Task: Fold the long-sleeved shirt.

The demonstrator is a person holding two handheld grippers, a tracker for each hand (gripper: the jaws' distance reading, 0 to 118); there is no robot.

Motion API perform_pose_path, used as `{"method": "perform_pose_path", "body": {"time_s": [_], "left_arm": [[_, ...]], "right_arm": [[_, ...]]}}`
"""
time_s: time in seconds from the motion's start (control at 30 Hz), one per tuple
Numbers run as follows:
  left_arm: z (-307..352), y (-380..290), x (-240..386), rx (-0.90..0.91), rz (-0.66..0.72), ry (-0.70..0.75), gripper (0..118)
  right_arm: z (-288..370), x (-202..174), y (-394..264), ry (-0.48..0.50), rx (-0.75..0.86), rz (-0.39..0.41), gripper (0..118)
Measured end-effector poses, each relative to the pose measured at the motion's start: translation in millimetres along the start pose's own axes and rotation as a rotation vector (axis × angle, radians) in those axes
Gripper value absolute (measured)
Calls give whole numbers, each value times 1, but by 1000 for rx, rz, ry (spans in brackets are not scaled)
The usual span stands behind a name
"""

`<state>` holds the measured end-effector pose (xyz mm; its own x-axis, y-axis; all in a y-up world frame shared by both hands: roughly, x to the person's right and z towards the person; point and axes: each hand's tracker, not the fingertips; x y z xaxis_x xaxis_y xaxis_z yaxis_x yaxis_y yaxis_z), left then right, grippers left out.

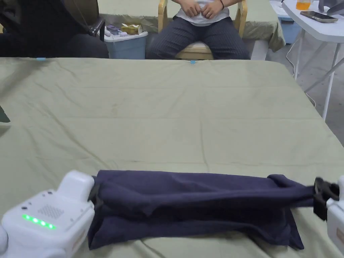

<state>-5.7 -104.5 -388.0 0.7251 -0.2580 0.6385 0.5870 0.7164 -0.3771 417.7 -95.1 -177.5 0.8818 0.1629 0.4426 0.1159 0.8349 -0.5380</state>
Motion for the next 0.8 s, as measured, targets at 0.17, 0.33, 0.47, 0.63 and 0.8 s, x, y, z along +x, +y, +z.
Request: {"method": "perform_pose_path", "body": {"time_s": [0.17,0.33,0.47,0.63,0.8], "left_arm": [[0,-30,16,-46,24,9,8],[-2,-18,13,-80,33,30,95],[35,0,-19,20,171,-30,118],[68,35,-42,164,266,-8,118],[33,58,-39,25,293,47,101]], "right_arm": [[1,-9,-44,-7,-88,-6,15],[1,-14,-48,-62,-94,25,83],[38,-3,-10,-78,148,-41,118],[55,-22,38,-30,261,-21,118],[32,-88,46,7,194,84,18]]}}
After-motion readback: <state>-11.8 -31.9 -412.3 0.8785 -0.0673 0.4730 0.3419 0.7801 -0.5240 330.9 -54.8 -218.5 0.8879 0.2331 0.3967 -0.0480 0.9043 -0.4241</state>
